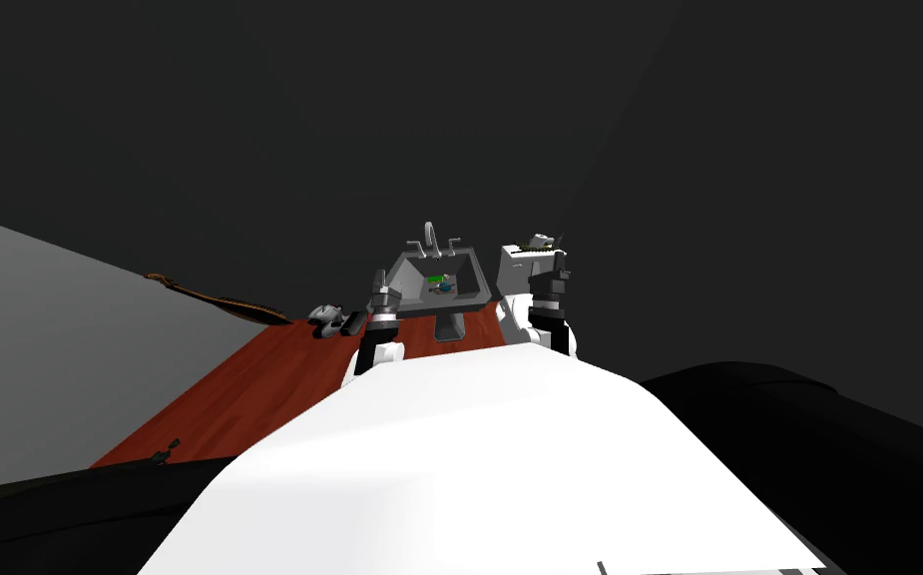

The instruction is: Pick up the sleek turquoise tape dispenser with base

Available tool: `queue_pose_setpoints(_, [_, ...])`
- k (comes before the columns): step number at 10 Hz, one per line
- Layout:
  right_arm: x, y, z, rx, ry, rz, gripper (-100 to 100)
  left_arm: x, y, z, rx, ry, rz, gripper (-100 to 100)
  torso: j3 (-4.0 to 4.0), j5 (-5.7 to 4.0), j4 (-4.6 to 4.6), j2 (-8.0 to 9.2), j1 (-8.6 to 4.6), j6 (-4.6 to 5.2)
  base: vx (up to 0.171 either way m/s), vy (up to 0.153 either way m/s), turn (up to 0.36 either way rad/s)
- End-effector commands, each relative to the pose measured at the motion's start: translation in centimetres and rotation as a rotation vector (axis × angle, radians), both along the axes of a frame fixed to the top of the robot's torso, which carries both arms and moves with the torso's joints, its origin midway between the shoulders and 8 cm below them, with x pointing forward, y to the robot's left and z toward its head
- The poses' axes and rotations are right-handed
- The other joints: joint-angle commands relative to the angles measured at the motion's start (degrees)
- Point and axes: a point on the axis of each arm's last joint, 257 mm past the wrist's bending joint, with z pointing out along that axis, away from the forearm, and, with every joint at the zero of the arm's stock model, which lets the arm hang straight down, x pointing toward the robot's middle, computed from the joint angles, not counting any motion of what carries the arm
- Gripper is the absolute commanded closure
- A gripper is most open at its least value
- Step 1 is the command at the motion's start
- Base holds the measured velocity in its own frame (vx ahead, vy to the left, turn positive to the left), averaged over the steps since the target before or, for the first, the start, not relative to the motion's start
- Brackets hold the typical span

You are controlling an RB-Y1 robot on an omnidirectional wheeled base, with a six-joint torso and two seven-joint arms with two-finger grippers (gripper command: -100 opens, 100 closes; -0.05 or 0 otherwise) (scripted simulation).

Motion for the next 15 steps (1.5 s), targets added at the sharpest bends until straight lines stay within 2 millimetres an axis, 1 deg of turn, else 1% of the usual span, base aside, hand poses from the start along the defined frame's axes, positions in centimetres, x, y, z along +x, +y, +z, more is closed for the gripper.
queue_pose_setpoints(1, [0.0, 0.0, 0.0, 0.0, 0.0, 0.0, 0, 0.9, 0.0, -1.0, -0.003, 0.035, -0.008, -100, 0.0, 0.0, 0.0, 0.0, 0.0, 0.0, 0.0, 0.0, 0.0])
queue_pose_setpoints(2, [0.0, 0.0, 0.0, 0.0, 0.0, 0.0, 0, 2.1, -0.3, -2.2, -0.01, 0.076, -0.024, -100, 0.01, 0.0, 0.0, 0.01, -0.01, 0.0, 0.0, 0.0, 0.0])
queue_pose_setpoints(3, [0.0, 0.0, 0.0, 0.0, 0.0, 0.0, 0, 2.1, -0.3, -2.3, -0.009, 0.079, -0.024, -100, 0.0, 0.0, 0.0, 0.0, 0.0, 0.0, 0.0, 0.0, 0.0])
queue_pose_setpoints(4, [0.0, 0.0, 0.0, 0.0, 0.0, 0.0, 0, 3.4, -0.7, -3.4, -0.016, 0.121, -0.039, -100, 0.01, -0.01, 0.01, 0.02, -0.01, 0.0, 0.0, 0.0, 0.0])
queue_pose_setpoints(5, [0.0, 0.0, 0.0, 0.0, 0.0, 0.0, 0, 3.4, -0.7, -3.6, -0.016, 0.127, -0.039, -100, 0.01, -0.01, 0.0, 0.01, -0.02, 0.0, 0.0, 0.0, 0.0])
queue_pose_setpoints(6, [0.0, 0.0, 0.0, 0.0, 0.0, 0.0, 0, 4.7, -1.1, -4.7, -0.023, 0.167, -0.055, -100, 0.01, -0.01, 0.0, 0.01, -0.02, 0.0, 0.004, -0.007, 0.008])
queue_pose_setpoints(7, [0.0, 0.0, 0.0, 0.0, 0.0, 0.0, 0, 4.7, -1.1, -4.9, -0.022, 0.177, -0.054, -100, 0.0, -0.01, 0.0, -0.01, -0.03, 0.0, 0.005, -0.006, 0.0])
queue_pose_setpoints(8, [0.0, 0.0, 0.0, 0.0, 0.0, 0.0, 0, 6.0, -1.5, -6.0, -0.029, 0.216, -0.07, -100, 0.0, -0.01, 0.0, 0.0, -0.03, -0.01, 0.006, -0.009, 0.009])
queue_pose_setpoints(9, [0.0, 0.0, 0.0, 0.0, 0.0, 0.0, 0, 6.1, -1.5, -6.4, -0.029, 0.23, -0.069, -100, 0.0, -0.01, 0.0, -0.01, -0.03, 0.0, 0.005, -0.008, 0.004])
queue_pose_setpoints(10, [0.0, 0.0, 0.0, 0.0, 0.0, 0.0, 0, 7.3, -1.9, -7.3, -0.036, 0.264, -0.085, -100, 0.0, -0.01, 0.0, 0.0, -0.03, 0.0, 0.009, -0.009, 0.011])
queue_pose_setpoints(11, [0.0, 0.0, 0.0, 0.0, 0.0, 0.0, 0, 7.4, -1.9, -7.8, -0.034, 0.285, -0.084, -100, -0.01, -0.01, 0.0, -0.02, -0.04, 0.0, 0.01, -0.009, 0.002])
queue_pose_setpoints(12, [0.0, 0.0, 0.0, 0.0, 0.0, 0.0, 0, 8.7, -2.3, -8.7, -0.041, 0.316, -0.098, -100, -0.01, -0.01, 0.0, -0.02, -0.03, -0.01, 0.007, -0.013, 0.014])
queue_pose_setpoints(13, [0.0, 0.0, 0.0, 0.0, 0.0, 0.0, 0, 8.7, -2.3, -9.4, -0.039, 0.341, -0.098, -100, -0.01, -0.01, 0.0, -0.02, -0.05, 0.0, 0.008, -0.011, 0.005])
queue_pose_setpoints(14, [0.0, 0.0, 0.0, 0.0, 0.0, 0.0, 0, 9.8, -2.6, -10.4, -0.047, 0.376, -0.109, -100, 0.0, -0.01, 0.0, -0.01, -0.05, -0.01, 0.01, -0.014, 0.015])
queue_pose_setpoints(15, [0.0, 0.0, 0.0, 0.0, 0.0, 0.0, 0, 10.0, -2.7, -10.9, -0.044, 0.398, -0.11, -100, -0.01, -0.01, 0.0, -0.03, -0.06, 0.0, 0.011, -0.013, 0.007])
